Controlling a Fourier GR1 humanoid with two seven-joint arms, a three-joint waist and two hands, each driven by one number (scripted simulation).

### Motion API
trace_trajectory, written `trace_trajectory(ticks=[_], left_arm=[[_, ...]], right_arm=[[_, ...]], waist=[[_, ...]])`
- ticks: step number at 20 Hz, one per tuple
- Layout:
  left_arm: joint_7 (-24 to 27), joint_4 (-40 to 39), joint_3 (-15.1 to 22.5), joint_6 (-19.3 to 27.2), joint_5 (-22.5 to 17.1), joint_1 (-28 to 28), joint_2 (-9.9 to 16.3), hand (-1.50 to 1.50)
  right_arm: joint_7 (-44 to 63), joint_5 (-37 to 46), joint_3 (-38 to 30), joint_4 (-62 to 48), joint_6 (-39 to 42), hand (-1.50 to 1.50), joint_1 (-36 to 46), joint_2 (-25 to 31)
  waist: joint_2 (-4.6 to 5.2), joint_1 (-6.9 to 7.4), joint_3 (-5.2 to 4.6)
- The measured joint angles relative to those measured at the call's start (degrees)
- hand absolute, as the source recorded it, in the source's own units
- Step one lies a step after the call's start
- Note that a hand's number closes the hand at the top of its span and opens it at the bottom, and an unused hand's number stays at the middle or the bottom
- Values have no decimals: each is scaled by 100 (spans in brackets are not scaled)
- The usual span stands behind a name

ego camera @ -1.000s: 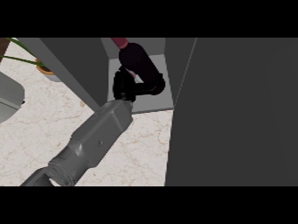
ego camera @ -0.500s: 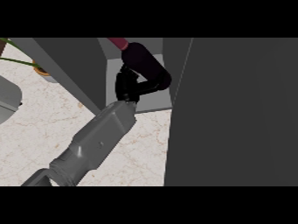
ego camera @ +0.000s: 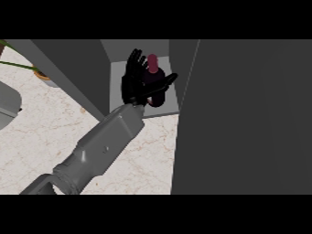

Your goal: Pick up the wine, place it into the cabinet and close the cabinet

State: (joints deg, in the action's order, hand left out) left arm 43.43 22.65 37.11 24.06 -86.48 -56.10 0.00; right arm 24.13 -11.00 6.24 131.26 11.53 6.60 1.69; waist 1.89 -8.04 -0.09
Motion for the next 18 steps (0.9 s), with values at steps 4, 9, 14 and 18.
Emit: trace_trajectory(ticks=[4, 9, 14, 18], left_arm=[[69, -125, 207, 154, -50, -73, 1, -150], [75, -285, 596, 333, 114, -275, 0, -150], [130, -271, 837, 376, 170, -369, 0, -150], [281, -197, 886, 448, 107, -432, 0, -150]], right_arm=[[-12, -41, -55, 8, 26, -150, -33, 32], [-31, -5, -21, 9, 6, -150, -31, 3], [42, -3, -48, 14, -36, -150, 6, 10], [19, -76, -129, -28, 7, -150, -21, 52]], waist=[[2, 10, 2], [-3, 50, 4], [-15, 106, 4], [-26, 153, 4]])
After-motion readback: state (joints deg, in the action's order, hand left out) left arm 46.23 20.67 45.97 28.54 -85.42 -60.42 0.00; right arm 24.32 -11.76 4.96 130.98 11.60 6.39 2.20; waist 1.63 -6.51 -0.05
